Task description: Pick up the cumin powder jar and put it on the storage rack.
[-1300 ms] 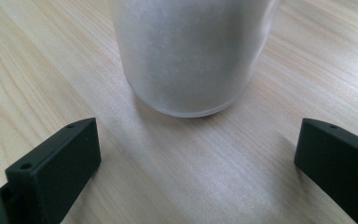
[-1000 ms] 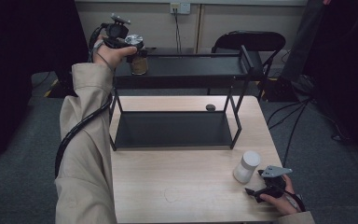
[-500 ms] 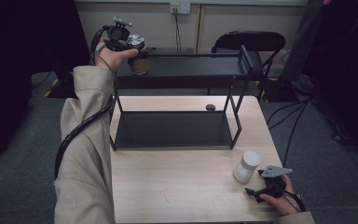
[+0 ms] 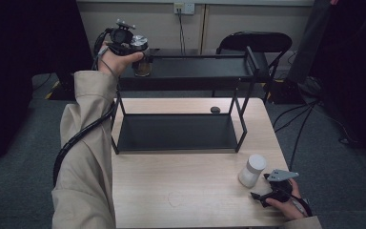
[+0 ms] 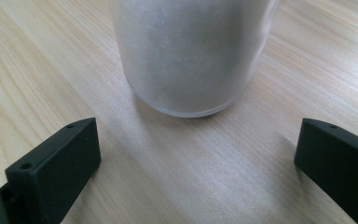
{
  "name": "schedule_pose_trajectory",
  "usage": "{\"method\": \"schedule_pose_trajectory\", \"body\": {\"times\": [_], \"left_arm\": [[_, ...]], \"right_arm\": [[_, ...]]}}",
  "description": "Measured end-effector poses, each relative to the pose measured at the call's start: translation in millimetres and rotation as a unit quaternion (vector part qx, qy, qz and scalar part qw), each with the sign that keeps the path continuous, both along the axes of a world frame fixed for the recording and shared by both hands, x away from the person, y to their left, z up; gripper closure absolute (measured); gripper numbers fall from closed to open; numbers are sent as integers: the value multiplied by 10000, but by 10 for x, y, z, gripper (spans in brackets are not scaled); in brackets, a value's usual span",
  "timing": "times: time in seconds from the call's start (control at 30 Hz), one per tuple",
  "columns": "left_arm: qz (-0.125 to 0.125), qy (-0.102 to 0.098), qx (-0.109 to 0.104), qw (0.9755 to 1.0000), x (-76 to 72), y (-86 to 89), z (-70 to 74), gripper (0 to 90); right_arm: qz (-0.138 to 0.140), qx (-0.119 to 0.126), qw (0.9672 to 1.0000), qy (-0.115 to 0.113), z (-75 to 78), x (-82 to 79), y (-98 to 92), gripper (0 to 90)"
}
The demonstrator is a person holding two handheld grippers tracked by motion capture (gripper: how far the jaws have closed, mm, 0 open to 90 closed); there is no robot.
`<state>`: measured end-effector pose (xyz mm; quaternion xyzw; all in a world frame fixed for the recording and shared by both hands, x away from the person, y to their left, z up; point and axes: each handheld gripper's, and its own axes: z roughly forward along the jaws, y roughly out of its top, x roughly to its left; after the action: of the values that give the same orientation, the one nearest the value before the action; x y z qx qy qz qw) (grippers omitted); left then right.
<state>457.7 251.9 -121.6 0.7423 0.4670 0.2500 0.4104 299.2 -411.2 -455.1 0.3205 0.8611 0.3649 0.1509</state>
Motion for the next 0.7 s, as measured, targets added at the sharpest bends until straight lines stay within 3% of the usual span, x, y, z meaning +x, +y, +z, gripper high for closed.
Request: {"method": "schedule_pose_trajectory", "body": {"times": [0.13, 0.33, 0.7], "left_arm": [[27, 39, -31, 10000, -57, -2, -17, 17], [82, -5, -4, 10000, -178, 13, -54, 14], [-215, -29, -6, 9998, -380, 75, -167, 18]], "right_arm": [[-1, -1, 10000, 2, 1, 0, 1, 0], [-1, 0, 10000, 1, 0, 0, 0, 0], [-1, 0, 10000, 1, 0, 0, 0, 0]]}}
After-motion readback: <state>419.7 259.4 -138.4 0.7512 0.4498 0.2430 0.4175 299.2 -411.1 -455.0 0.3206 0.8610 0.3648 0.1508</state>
